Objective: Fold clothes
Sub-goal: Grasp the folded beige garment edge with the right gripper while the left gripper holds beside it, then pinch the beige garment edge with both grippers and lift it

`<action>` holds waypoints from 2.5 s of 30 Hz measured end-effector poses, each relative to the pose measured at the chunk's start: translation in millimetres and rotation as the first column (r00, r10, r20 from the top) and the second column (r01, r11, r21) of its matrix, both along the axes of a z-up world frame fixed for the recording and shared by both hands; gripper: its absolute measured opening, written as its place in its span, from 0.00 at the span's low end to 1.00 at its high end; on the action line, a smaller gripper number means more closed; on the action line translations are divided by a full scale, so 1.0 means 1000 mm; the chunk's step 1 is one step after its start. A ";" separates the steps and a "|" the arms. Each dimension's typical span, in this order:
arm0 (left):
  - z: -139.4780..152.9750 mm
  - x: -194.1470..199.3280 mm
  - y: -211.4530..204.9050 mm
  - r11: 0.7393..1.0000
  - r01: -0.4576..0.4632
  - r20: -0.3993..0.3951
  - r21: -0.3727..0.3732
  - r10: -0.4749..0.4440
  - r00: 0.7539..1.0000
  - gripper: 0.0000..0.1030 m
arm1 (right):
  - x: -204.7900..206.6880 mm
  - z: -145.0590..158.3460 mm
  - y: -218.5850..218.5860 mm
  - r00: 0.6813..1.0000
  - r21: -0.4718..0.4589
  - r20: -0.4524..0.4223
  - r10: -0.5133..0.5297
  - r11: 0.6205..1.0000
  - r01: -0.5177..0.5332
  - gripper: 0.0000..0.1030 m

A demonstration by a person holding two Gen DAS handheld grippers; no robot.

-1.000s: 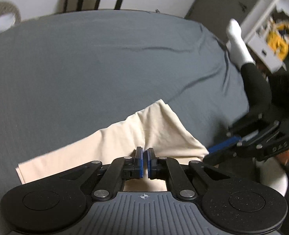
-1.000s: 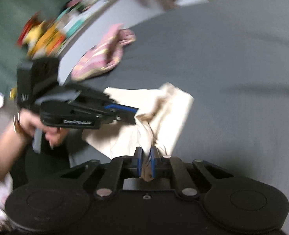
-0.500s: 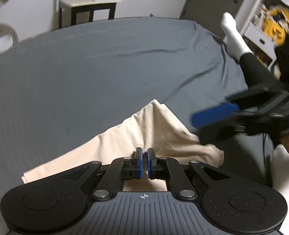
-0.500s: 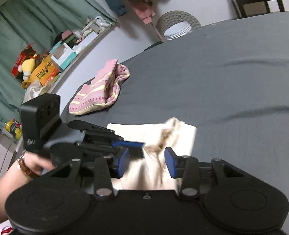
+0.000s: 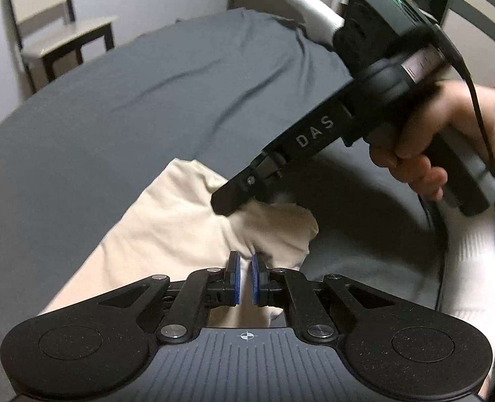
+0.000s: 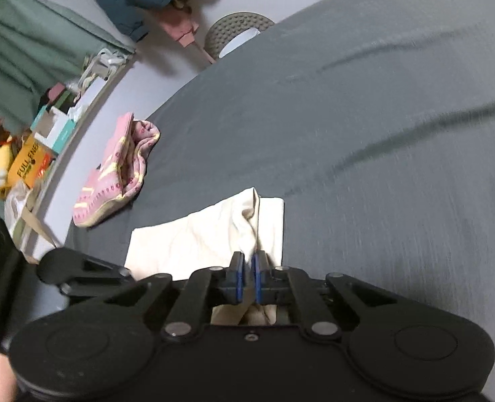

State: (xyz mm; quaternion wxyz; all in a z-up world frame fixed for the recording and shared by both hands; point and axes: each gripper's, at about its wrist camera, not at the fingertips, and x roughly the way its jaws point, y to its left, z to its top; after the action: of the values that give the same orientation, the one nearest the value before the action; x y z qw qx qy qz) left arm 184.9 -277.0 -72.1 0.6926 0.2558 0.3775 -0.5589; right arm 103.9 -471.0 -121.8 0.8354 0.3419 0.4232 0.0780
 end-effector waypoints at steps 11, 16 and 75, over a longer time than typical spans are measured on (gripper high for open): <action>0.022 0.008 0.015 0.992 -0.028 0.030 -0.124 0.032 0.999 0.05 | -0.025 0.046 0.021 0.995 -0.146 0.051 0.083 0.986 -0.075 0.30; 0.011 0.034 0.009 0.980 -0.145 -0.059 -0.138 0.138 0.989 0.05 | -0.035 0.049 0.047 0.990 -0.269 0.036 0.140 0.955 -0.125 0.30; -0.025 0.109 0.123 0.773 -0.632 -0.325 0.065 0.615 0.719 0.42 | 0.034 0.018 0.002 0.996 -0.068 -0.019 0.085 0.994 -0.086 0.36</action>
State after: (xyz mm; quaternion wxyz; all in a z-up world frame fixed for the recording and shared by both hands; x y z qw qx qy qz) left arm 294.1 -153.6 -97.1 0.7736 -0.0002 0.5366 -0.3371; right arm 137.6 -469.1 -103.5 0.8392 0.2952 0.4466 0.0962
